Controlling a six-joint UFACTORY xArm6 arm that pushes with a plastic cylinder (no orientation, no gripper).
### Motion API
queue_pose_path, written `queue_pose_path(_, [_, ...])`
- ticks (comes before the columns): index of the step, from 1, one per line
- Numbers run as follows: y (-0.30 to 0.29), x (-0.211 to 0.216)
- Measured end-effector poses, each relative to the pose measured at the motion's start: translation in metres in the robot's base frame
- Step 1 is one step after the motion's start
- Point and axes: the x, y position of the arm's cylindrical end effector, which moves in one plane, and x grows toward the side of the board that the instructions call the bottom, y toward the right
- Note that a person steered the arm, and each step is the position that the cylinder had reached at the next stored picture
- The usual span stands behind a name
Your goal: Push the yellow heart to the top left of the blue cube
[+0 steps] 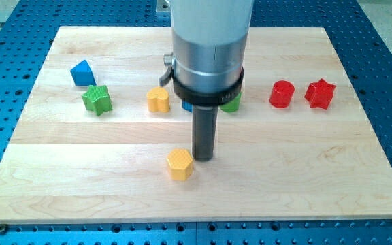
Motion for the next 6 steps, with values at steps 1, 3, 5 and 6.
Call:
queue_pose_path(1, [-0.027, -0.010])
queue_pose_path(3, [-0.022, 0.053])
queue_pose_path(5, [-0.071, -0.041])
queue_pose_path(6, [-0.070, -0.102])
